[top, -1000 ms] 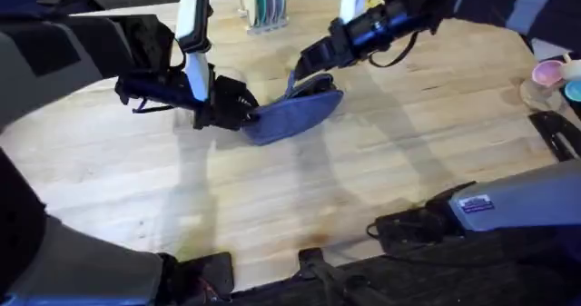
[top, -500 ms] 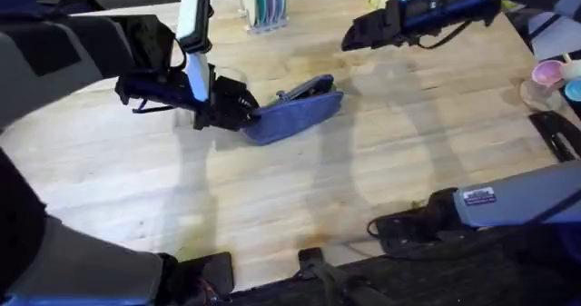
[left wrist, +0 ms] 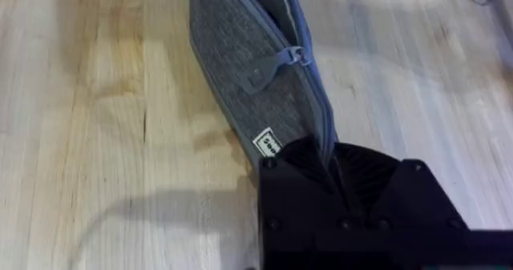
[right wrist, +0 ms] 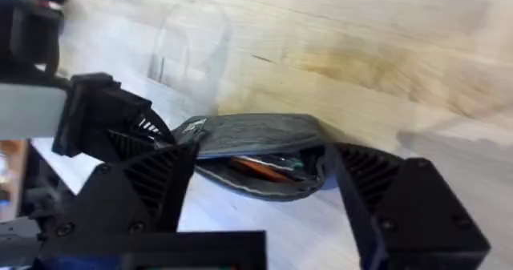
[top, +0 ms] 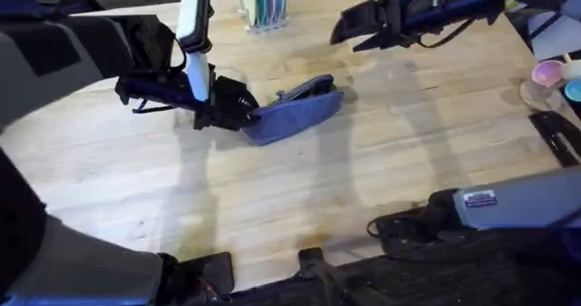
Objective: Unzip the bag, pick up the pens from the table one at a time and place them inside, then zip the bag closed.
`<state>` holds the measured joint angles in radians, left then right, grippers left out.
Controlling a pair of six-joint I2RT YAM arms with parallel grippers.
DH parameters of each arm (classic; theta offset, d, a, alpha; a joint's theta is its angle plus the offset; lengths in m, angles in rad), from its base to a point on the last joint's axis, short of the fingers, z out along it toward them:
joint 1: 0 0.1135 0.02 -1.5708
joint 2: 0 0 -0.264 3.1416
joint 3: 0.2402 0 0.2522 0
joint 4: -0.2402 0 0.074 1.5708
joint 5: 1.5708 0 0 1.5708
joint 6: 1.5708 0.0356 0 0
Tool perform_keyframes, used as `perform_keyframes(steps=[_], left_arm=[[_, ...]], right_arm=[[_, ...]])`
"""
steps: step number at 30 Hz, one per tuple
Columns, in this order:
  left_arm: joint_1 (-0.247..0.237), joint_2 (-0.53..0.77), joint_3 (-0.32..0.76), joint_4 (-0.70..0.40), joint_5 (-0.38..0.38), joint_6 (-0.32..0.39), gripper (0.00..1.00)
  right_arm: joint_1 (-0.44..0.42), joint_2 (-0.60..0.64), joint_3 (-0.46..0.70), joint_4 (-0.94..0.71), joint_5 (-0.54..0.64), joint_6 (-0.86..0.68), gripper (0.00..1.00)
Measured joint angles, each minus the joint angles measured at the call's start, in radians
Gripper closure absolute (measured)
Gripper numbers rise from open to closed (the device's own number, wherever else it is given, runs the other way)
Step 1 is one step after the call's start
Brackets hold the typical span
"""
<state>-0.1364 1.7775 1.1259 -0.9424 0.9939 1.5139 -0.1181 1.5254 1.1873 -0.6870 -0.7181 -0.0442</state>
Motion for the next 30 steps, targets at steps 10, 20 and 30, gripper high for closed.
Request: perform_keyframes(steps=[10, 20, 30], left_arm=[[0.000, 0.000, 0.000, 0.000, 0.000, 0.000, 0.956], [0.000, 0.000, 0.000, 0.000, 0.000, 0.000, 0.956], [0.000, 0.000, 0.000, -0.007, 0.005, -0.002, 0.014]], right_arm=[[0.202, -0.103, 0.112, 0.004, 0.201, 0.014, 0.004], [0.379, -0.120, 0.159, 0.006, 0.310, 0.014, 0.004], [0.410, -0.120, 0.158, 0.006, 0.322, 0.014, 0.004]])
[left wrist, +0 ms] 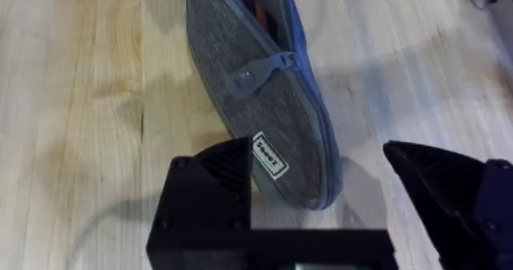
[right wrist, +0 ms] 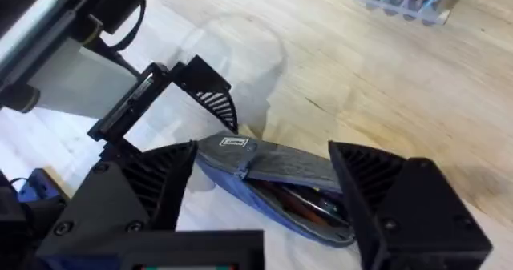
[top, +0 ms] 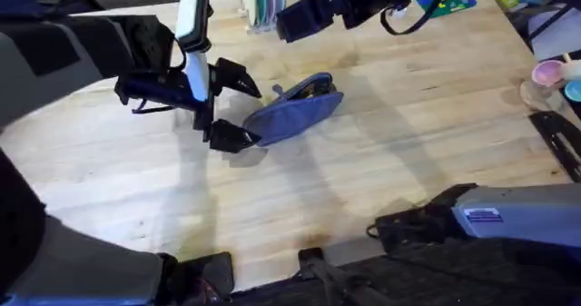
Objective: Unzip the bag, pick up the pens from the table one at a time and place them inside, then zip the bag closed.
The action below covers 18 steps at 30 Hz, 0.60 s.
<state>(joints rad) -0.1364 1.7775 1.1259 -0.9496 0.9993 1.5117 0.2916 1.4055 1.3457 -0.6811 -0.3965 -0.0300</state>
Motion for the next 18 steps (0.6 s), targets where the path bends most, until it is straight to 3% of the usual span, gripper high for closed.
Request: perform_keyframes(steps=[10, 18], left_arm=[[0.012, 0.000, 0.000, -0.019, -0.005, 0.000, 0.006], [0.140, -0.110, 0.002, -0.096, -0.037, 0.000, 0.006]], right_arm=[[0.000, 0.002, 0.000, 0.000, -0.004, 0.007, 0.004], [0.012, 0.002, 0.000, -0.006, -0.008, 0.008, 0.004]])
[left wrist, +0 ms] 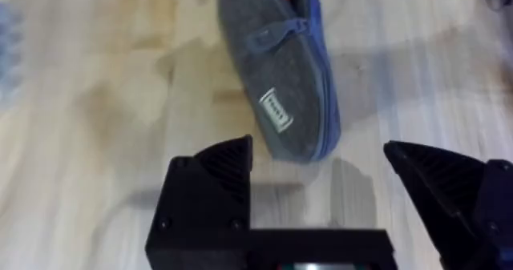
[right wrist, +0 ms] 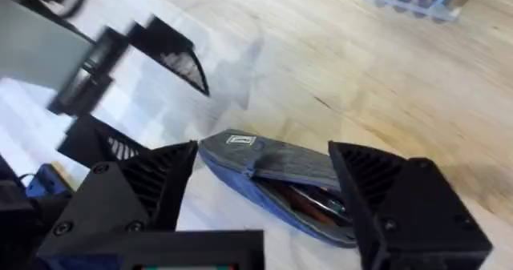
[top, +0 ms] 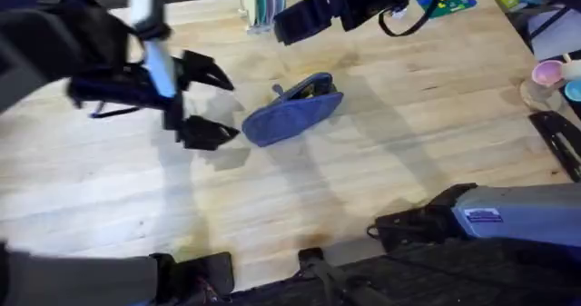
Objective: Unzip the bag, pick up the pens from the table one at a time and place them inside, then zip the bag closed.
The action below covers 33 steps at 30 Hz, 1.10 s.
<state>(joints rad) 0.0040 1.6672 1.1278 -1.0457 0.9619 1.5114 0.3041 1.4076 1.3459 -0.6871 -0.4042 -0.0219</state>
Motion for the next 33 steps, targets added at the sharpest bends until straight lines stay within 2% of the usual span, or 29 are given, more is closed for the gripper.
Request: perform_keyframes(steps=[7, 13, 16, 24, 30, 33], left_arm=[[0.107, -0.161, 0.009, -0.064, -0.047, 0.001, 0.005], [0.176, -0.242, 0.010, -0.115, -0.078, 0.003, 0.005], [0.202, -0.262, 0.010, -0.130, -0.088, 0.003, 0.005], [0.221, -0.268, 0.010, -0.141, -0.095, 0.003, 0.006], [0.221, -0.268, 0.010, -0.140, -0.095, 0.003, 0.005], [0.221, -0.268, 0.010, -0.140, -0.095, 0.003, 0.006]], right_arm=[[0.077, 0.055, 0.000, 0.001, 0.000, 0.001, 0.004], [0.144, 0.127, 0.000, 0.000, 0.001, 0.031, 0.004], [0.179, 0.146, 0.000, 0.000, 0.048, 0.051, 0.004], [0.265, 0.154, 0.000, 0.000, 0.289, 0.141, 0.004], [0.285, 0.154, 0.000, 0.000, 0.389, 0.233, 0.003], [0.285, 0.188, 0.000, -0.026, 0.392, 0.251, 0.003]])
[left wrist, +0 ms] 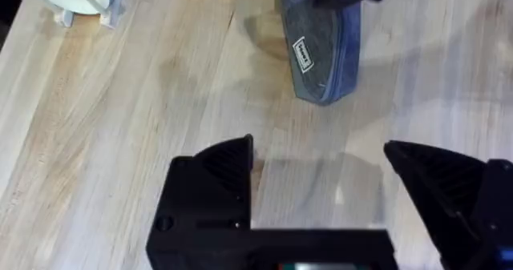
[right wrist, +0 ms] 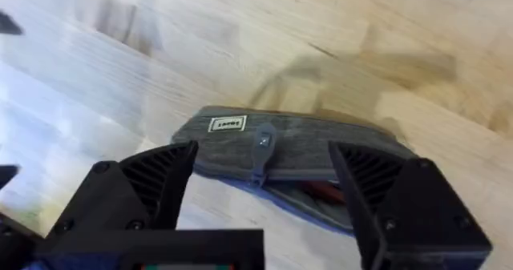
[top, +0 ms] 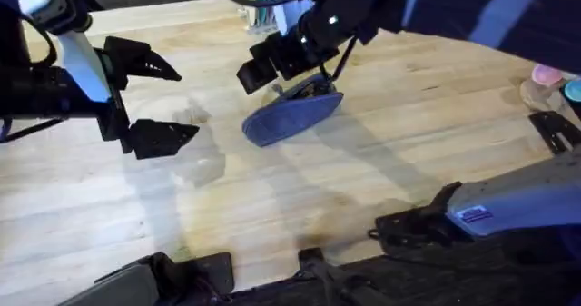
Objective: Unzip the bag, pick up the pens from the table one at a time and place them inside, then zip the bag closed.
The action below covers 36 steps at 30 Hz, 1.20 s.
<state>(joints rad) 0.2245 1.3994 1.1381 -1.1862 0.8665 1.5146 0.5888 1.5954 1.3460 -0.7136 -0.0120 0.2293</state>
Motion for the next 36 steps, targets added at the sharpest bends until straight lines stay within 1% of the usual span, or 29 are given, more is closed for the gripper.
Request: perform_keyframes(steps=[6, 11, 14, 20, 21, 22, 24, 25, 36], left_arm=[[0.000, 0.000, 0.000, 0.000, 0.000, 0.000, 0.005], [0.000, 0.000, 0.000, 0.000, 0.000, 0.000, 0.005], [0.000, 0.000, 0.000, 0.000, 0.000, 0.000, 0.005], [0.000, 0.000, 0.000, 0.000, 0.000, 0.000, 0.006], [0.000, 0.000, 0.000, 0.000, 0.000, 0.000, 0.006], [0.000, 0.000, 0.000, 0.000, 0.000, 0.000, 0.006], [0.000, 0.000, 0.000, 0.000, 0.000, 0.000, 0.005], [0.000, 0.000, 0.000, 0.000, 0.000, 0.000, 0.005], [0.000, 0.000, 0.000, 0.000, 0.000, 0.000, 0.005]], right_arm=[[0.000, 0.086, 0.000, -0.004, 0.000, 0.002, 0.010], [0.000, 0.130, 0.000, -0.039, 0.000, 0.003, 0.126], [0.000, 0.130, 0.000, -0.045, 0.001, 0.003, 0.226], [0.000, 0.130, 0.000, -0.071, -0.004, 0.003, 0.499], [0.000, 0.130, 0.000, -0.076, -0.009, 0.004, 0.560], [0.000, 0.130, 0.000, -0.080, -0.012, 0.003, 0.662], [0.000, 0.130, 0.000, -0.086, -0.022, 0.009, 0.922], [0.000, 0.130, 0.000, -0.088, -0.025, 0.009, 0.953], [0.000, 0.128, 0.000, -0.071, -0.037, 0.009, 0.966]])
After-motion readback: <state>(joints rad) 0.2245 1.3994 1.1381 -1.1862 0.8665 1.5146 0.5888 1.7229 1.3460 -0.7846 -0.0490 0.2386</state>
